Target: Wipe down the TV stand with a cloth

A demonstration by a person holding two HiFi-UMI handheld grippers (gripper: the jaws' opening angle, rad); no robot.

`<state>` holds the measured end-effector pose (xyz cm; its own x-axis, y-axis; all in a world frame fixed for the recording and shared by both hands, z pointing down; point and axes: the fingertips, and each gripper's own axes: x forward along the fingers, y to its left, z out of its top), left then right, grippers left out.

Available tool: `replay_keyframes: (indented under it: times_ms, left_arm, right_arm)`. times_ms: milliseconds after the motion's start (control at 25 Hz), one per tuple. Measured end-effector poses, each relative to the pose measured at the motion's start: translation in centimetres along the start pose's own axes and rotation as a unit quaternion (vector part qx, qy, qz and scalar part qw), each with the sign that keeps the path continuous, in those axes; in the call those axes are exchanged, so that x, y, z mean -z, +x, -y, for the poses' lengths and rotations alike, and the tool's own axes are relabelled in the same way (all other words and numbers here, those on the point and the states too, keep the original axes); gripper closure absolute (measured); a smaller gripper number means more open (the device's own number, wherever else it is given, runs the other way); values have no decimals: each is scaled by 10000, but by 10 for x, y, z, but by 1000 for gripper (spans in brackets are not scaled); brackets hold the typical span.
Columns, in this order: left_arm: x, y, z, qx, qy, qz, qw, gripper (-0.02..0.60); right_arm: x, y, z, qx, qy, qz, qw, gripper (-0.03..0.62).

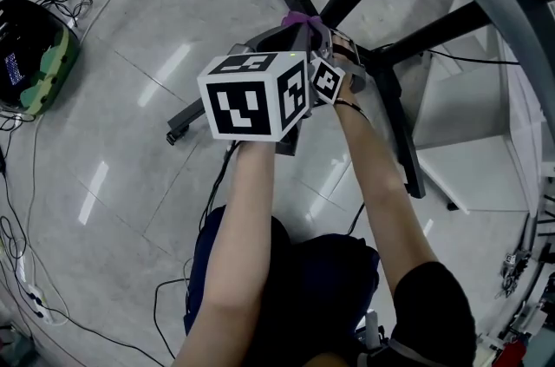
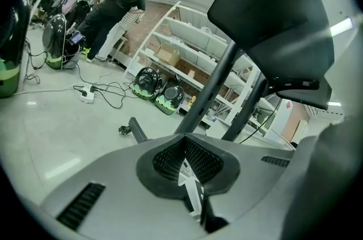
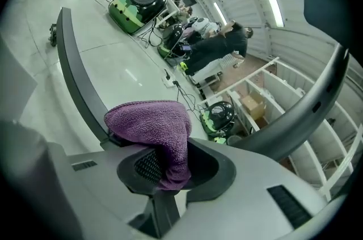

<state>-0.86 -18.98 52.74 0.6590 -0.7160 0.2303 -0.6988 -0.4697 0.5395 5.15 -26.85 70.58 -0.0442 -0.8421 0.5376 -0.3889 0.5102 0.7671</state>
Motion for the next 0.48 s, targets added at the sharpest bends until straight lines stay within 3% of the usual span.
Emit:
replay_keyframes:
  times_ms: [200, 480]
  left_arm:
    - [3, 2, -2, 1, -59, -28, 10000, 575]
    - [7, 5, 5, 76, -1, -97, 9999, 575]
  right_arm:
    - [-16, -28, 26, 568, -26, 442, 9974, 496]
    - [6, -83, 67, 1165, 284, 645, 9907, 496]
